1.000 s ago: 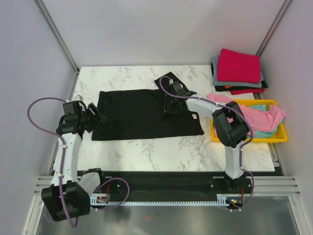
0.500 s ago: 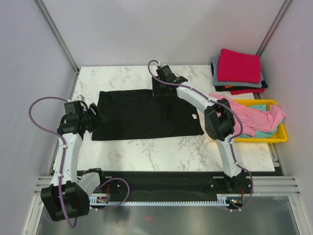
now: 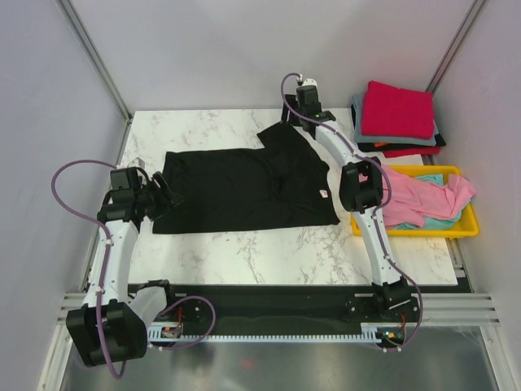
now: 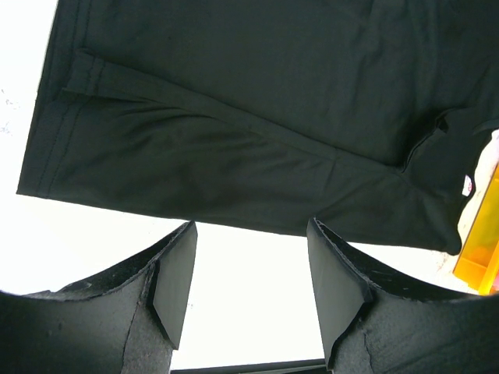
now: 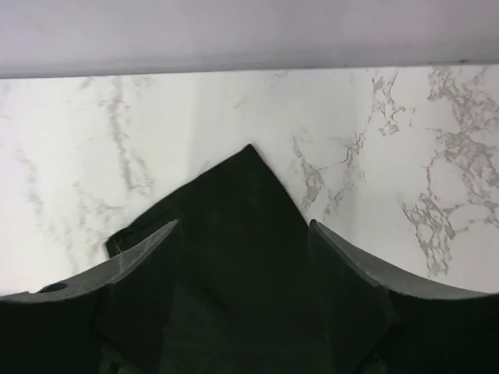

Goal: Fold and stack the t-shirts

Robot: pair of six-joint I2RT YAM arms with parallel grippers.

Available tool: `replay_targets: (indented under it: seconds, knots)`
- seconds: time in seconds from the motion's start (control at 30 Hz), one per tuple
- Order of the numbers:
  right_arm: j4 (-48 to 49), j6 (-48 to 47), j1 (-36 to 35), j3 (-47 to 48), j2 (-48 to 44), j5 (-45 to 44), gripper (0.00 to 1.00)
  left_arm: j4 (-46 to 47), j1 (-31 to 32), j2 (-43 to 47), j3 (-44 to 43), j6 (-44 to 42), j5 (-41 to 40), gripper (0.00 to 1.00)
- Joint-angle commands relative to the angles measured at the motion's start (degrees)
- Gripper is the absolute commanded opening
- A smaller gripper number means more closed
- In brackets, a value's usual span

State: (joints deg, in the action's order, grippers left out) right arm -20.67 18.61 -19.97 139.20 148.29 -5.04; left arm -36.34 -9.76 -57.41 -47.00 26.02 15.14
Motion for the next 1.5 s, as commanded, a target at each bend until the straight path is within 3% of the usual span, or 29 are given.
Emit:
replay_targets:
  seconds: [0.0,0.33,0.43,0.47,0.63,0.83,0.97,1.2,1.33,1.47]
  knots:
    - [5.0,-0.3,-0.3,7.4,6.7,0.2,0.75,0.4,1.1,-0.2,0.2,-2.3,0.3,0.66]
    - [15.7,4.6,1.2,10.8,15.3,1.9,0.75,0.5,3.9,-0.9,0.2,-2.2,-0.2,0.66]
    - [15.3,5.5,1.0,12.5,17.3,2.4,0.68,0.5,4.0,-1.0,0.2,-2.2,-0.2,0.66]
    - [15.3,5.6,0.9,12.3,17.3,2.1,0.6,0.5,4.0,-0.9,0.2,-2.2,-0.2,0.66]
    - [14.3,5.0,0.1,11.2,16.9,2.0,0.56,0.5,3.9,-0.5,0.2,-2.2,-0.5,0.66]
    - [14.1,6.0,0.1,11.4,17.5,3.7,0.29,0.5,3.9,-0.4,0.2,-2.2,-1.2,0.66]
    - [13.5,5.7,0.3,9.7,16.5,3.0,0.0,0.5,4.0,-0.9,-0.2,-2.2,-2.6,0.66]
    - [16.5,5.6,1.7,4.8,13.2,2.6,0.0,1.4,3.8,-9.3,-9.5,-0.9,-9.0,0.66]
    - [20.2,4.9,2.1,-3.9,7.0,2.1,0.0,1.6,3.6,-23.1,-20.6,0.4,-11.2,0.64]
    - [22.4,5.6,2.4,-6.0,5.2,3.0,0.0,2.1,3.4,-34.7,-33.2,0.1,-16.8,0.63]
